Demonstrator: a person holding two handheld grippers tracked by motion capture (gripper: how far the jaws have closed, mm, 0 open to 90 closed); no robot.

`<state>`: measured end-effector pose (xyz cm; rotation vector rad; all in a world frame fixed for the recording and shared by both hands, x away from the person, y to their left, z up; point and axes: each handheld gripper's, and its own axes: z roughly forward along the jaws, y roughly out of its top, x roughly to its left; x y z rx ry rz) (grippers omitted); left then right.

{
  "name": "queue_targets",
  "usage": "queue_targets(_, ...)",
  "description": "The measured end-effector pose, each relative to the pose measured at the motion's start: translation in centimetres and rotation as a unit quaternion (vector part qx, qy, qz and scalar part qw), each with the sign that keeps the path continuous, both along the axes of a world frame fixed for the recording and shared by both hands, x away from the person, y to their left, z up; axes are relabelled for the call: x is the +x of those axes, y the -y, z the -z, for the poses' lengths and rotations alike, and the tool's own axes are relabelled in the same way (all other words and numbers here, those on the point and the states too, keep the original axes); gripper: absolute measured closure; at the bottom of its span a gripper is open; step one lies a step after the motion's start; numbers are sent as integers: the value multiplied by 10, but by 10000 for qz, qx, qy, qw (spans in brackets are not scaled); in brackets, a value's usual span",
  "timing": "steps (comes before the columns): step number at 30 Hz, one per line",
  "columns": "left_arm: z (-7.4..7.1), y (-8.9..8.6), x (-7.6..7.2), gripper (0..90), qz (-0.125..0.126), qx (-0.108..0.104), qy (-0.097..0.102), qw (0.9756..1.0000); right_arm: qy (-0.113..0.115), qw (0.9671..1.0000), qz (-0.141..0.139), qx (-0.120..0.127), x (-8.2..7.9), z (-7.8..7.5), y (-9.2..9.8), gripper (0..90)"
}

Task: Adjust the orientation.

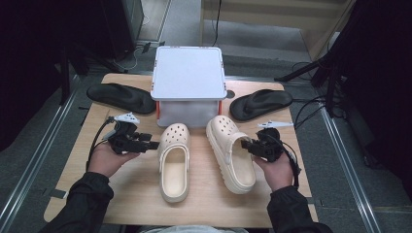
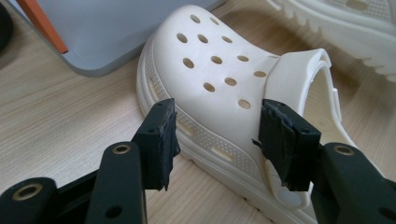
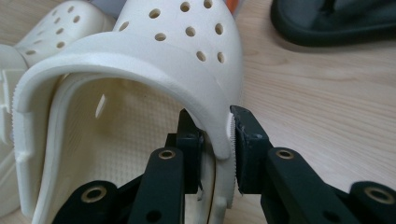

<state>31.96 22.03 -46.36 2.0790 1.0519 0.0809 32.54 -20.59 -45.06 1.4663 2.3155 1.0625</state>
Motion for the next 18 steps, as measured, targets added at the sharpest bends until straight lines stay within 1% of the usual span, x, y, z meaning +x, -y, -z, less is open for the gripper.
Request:
queue_targets(1,0,0,0,486,12,-4,-16,10000,29,10000,-9,-8,1,0,-4,762)
queue_targets(4,0,1,0,536,28,-34,-88,10000,21,10000,-66,-27,5,0,-17,763)
queue_targets(6,0,1,-1,588,54,-75,-156,9998,10,9999,-105,-56,7,1,-24,762)
queue_targets(8,0,1,0,635,61,-102,-166,9998,-3,9998,-168,-120,8,3,-33,762)
queue_targets(10,1,0,0,701,69,-150,-214,9996,1,9995,-228,-200,8,5,-41,762)
queue_targets(13,2,0,0,824,117,-105,-203,9997,-12,9991,-277,-310,9,8,-50,762)
queue_targets(15,5,0,2,899,195,-82,-265,9994,-23,9990,-264,-369,10,10,-53,760)
queue_targets(18,10,3,5,900,257,3,-337,9991,-49,9989,-240,-399,11,12,-55,760)
